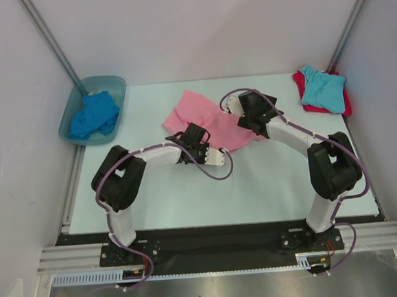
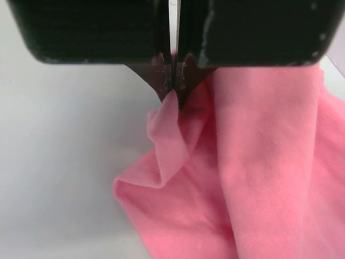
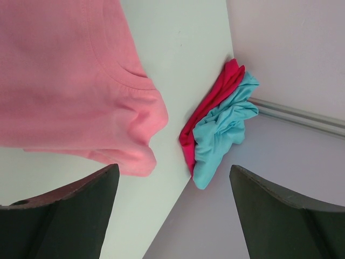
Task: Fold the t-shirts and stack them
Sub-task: Flatten the tshirt out
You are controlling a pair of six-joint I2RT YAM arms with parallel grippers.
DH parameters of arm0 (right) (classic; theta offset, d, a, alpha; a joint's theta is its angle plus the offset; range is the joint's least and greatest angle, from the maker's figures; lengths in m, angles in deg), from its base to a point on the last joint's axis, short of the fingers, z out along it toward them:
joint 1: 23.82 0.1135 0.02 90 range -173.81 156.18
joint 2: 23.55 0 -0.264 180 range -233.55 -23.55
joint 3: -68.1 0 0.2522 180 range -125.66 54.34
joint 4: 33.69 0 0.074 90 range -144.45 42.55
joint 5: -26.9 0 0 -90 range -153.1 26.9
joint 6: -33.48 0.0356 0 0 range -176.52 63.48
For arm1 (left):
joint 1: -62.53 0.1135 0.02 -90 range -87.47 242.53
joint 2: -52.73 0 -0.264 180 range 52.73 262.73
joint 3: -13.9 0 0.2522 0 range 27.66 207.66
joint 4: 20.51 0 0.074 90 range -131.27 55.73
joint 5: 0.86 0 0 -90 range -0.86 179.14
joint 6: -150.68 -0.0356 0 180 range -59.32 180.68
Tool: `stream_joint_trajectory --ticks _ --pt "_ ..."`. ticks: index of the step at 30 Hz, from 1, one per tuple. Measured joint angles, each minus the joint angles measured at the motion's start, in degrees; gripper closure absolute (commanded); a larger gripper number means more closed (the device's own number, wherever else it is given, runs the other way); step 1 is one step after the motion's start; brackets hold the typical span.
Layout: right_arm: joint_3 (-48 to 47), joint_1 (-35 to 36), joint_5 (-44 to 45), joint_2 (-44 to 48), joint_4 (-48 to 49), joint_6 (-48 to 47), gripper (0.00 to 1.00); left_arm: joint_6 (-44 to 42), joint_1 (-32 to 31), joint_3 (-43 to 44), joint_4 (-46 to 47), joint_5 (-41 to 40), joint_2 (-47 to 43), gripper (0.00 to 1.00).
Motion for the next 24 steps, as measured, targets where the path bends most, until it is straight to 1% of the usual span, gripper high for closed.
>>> stream_joint_trajectory --ticks 3,6,10,14,16,19,24 --pt "0.0 0.0 0.0 0.0 0.0 0.0 0.1 0.8 0.2 0.0 0.0 -1.9 0.0 1.0" --pt "0.0 0.0 0.0 0.0 0.0 0.0 0.1 2.2 0.6 1.3 -0.6 -5.9 -0.1 1.0" --pt "0.0 0.0 -0.1 0.0 0.0 0.0 0.09 5.1 2.3 7.8 -2.8 -11.6 -2.0 1.0" --pt "0.0 0.0 -0.2 0.0 0.3 0.0 0.09 6.2 5.0 14.6 -3.3 -16.4 -8.1 1.0" --pt "0.0 0.0 -0.2 0.0 0.7 0.0 0.09 5.9 5.9 16.1 -3.3 -18.7 -11.9 1.0" --pt "0.0 0.0 -0.2 0.0 1.1 0.1 0.09 5.3 6.8 16.9 -4.0 -21.9 -17.2 1.0" --pt "0.4 0.1 -0.7 0.2 1.0 1.5 0.1 4.3 7.6 16.1 -5.5 -24.9 -19.3 0.98"
